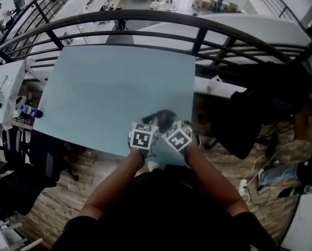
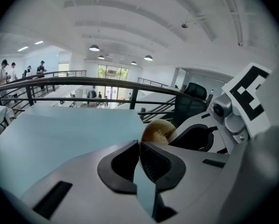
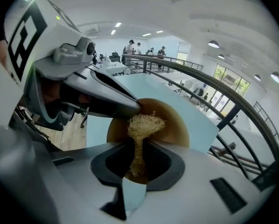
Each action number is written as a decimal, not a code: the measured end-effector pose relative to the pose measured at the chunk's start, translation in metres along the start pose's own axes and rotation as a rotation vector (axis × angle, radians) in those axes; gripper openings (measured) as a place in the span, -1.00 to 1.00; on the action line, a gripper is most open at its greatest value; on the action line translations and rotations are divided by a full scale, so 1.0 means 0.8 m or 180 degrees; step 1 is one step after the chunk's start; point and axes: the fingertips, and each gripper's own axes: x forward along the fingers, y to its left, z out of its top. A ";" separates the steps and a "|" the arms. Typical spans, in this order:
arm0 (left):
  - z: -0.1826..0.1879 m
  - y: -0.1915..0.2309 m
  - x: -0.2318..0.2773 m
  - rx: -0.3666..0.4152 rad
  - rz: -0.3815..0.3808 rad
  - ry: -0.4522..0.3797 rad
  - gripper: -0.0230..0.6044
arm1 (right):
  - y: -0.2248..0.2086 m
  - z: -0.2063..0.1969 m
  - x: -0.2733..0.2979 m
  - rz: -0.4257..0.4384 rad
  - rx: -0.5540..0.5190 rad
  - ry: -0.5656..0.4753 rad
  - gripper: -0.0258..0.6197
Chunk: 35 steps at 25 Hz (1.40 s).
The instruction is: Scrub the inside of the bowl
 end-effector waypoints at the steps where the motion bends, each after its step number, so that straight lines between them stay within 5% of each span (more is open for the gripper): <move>1: -0.001 0.003 0.001 -0.0043 -0.0005 0.0007 -0.89 | -0.005 0.000 0.000 -0.0058 -0.0032 0.0030 -0.71; 10: -0.012 -0.010 0.006 -0.0184 -0.0188 0.0122 -0.88 | -0.029 -0.002 0.007 -0.0403 0.0041 0.0029 -0.71; 20: 0.007 -0.002 0.001 -0.0271 -0.0181 -0.0109 -0.86 | 0.003 0.006 0.011 0.0088 -0.0211 0.0129 -0.71; 30: -0.011 0.003 0.005 -0.0429 -0.0144 -0.0011 -0.88 | -0.027 0.006 0.010 -0.0403 -0.0392 0.0266 -0.71; 35: -0.009 -0.006 0.001 -0.0447 -0.0220 -0.0084 -0.87 | -0.008 0.014 0.012 -0.0185 -0.0433 0.0115 -0.71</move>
